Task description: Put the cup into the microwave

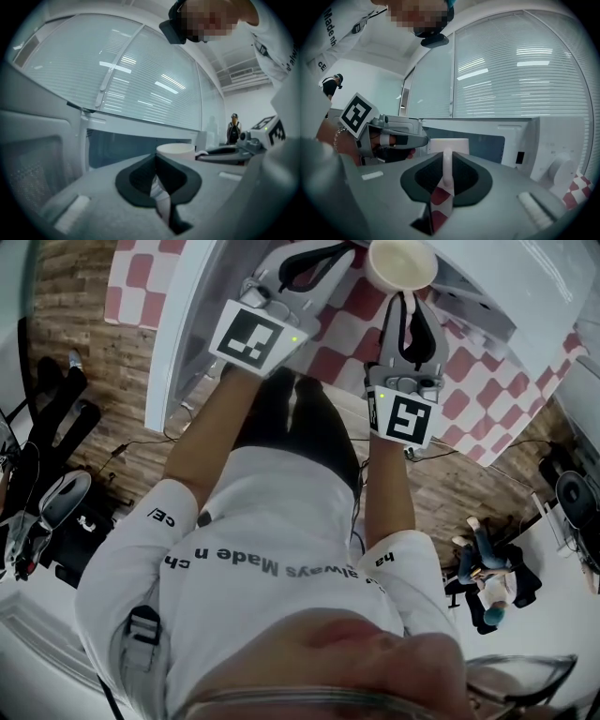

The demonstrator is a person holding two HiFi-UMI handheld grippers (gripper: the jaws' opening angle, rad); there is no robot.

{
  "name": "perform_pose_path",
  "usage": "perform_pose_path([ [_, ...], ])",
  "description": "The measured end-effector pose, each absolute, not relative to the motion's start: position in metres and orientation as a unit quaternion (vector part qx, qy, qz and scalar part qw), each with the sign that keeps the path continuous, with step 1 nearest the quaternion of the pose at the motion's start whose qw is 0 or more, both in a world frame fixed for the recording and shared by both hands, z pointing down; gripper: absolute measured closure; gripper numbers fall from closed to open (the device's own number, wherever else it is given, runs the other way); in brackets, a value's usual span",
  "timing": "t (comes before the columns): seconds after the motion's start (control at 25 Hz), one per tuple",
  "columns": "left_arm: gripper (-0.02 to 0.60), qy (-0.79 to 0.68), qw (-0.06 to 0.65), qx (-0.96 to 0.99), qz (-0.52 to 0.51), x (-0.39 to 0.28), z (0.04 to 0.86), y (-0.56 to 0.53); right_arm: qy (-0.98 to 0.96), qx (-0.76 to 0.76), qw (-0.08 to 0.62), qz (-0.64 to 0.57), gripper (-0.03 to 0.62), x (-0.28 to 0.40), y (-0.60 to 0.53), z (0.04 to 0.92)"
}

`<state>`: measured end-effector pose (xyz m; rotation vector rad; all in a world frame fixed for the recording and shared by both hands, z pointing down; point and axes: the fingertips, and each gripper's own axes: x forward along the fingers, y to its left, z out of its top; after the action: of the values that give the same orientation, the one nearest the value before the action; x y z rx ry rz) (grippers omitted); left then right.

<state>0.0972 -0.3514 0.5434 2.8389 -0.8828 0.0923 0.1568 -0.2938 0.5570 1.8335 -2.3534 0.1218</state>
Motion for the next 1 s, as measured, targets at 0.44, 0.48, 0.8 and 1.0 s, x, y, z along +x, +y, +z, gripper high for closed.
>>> perform_pose_path([
  [0.44, 0.578, -0.294, 0.086, 0.951, 0.048, 0.103, 0.575, -0.375, -0.78, 0.618, 0.085, 0.051, 0.556, 0.162, -0.329, 0.586],
  [0.48, 0.578, -0.294, 0.086, 0.951, 0.05, 0.104, 0.577, -0.377, -0.779, 0.619, 0.084, 0.052, 0.556, 0.162, -0.332, 0.587],
  [0.8, 0.578, -0.299, 0.078, 0.949, 0.056, 0.106, 0.586, -0.385, -0.776, 0.624, 0.078, 0.049, 0.556, 0.165, -0.353, 0.593],
  [1.0, 0.578, -0.302, 0.082, 0.948, 0.061, 0.11, 0.59, -0.389, -0.771, 0.63, 0.075, 0.053, 0.556, 0.168, -0.366, 0.596],
])
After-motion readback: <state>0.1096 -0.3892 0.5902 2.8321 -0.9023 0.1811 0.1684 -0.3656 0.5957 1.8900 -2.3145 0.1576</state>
